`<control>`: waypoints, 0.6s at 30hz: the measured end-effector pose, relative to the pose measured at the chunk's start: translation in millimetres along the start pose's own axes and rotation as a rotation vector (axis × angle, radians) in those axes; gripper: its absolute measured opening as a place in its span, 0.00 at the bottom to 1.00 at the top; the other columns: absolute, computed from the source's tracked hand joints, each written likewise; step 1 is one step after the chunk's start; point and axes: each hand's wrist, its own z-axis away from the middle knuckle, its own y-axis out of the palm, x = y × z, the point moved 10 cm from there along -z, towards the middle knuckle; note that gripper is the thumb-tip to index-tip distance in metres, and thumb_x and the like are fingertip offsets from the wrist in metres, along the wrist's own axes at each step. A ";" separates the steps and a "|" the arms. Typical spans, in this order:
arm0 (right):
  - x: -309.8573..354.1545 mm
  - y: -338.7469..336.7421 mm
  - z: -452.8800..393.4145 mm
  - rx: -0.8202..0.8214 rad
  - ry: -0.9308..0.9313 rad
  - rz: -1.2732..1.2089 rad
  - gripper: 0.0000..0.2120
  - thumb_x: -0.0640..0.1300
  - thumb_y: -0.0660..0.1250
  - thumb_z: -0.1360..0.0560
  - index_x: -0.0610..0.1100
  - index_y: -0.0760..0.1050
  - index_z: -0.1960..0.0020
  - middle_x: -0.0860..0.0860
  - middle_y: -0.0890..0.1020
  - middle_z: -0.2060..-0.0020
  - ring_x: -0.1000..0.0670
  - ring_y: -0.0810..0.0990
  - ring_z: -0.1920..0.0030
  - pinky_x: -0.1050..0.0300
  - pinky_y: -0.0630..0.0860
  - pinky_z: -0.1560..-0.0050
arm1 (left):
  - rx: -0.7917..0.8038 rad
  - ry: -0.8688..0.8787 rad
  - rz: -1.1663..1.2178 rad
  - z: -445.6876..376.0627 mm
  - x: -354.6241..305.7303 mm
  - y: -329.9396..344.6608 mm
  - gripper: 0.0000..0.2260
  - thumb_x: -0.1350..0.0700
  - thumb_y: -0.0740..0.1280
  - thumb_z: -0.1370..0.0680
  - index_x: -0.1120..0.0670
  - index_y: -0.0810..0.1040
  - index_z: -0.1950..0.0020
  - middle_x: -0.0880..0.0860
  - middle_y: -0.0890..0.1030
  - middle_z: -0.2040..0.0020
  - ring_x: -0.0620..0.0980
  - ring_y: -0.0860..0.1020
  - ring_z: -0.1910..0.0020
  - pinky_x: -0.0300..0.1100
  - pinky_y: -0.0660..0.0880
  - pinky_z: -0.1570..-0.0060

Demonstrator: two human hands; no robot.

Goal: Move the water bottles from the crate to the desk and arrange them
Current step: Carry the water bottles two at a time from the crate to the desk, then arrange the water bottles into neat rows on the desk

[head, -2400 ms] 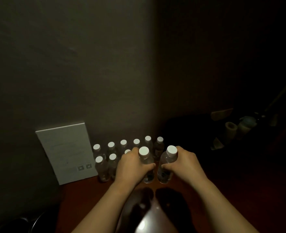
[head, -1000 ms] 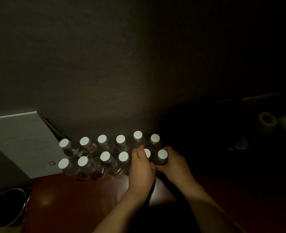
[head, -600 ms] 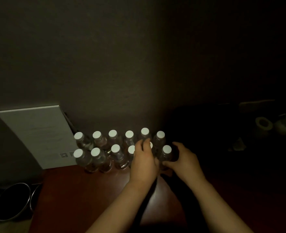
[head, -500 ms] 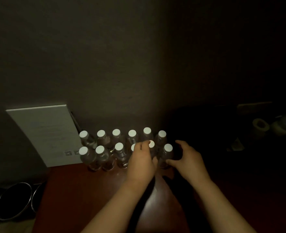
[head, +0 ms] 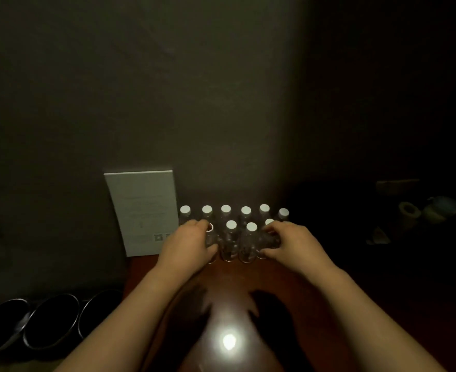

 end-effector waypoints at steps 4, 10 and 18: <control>35.3 -1.4 12.3 -0.002 -0.041 0.053 0.23 0.54 0.75 0.32 0.54 0.76 0.38 0.53 0.81 0.45 0.52 0.80 0.44 0.51 0.78 0.44 | -0.037 -0.029 0.028 6.6 39.0 -32.9 0.18 0.46 0.70 0.26 0.51 0.78 0.38 0.52 0.80 0.43 0.53 0.78 0.43 0.47 0.76 0.47; 72.7 -1.9 16.4 0.024 -0.093 0.156 0.24 0.54 0.74 0.29 0.53 0.75 0.35 0.53 0.80 0.41 0.52 0.79 0.42 0.53 0.78 0.45 | -0.044 -0.026 -0.003 6.4 64.8 -56.5 0.20 0.46 0.70 0.25 0.50 0.76 0.35 0.52 0.79 0.40 0.52 0.77 0.41 0.48 0.76 0.44; 90.0 1.5 -20.8 0.057 -0.150 0.229 0.22 0.54 0.72 0.29 0.52 0.75 0.36 0.52 0.81 0.43 0.50 0.79 0.43 0.52 0.78 0.47 | -0.026 -0.044 -0.010 -13.0 82.6 -45.8 0.20 0.47 0.70 0.24 0.50 0.75 0.33 0.53 0.79 0.38 0.52 0.76 0.39 0.46 0.76 0.44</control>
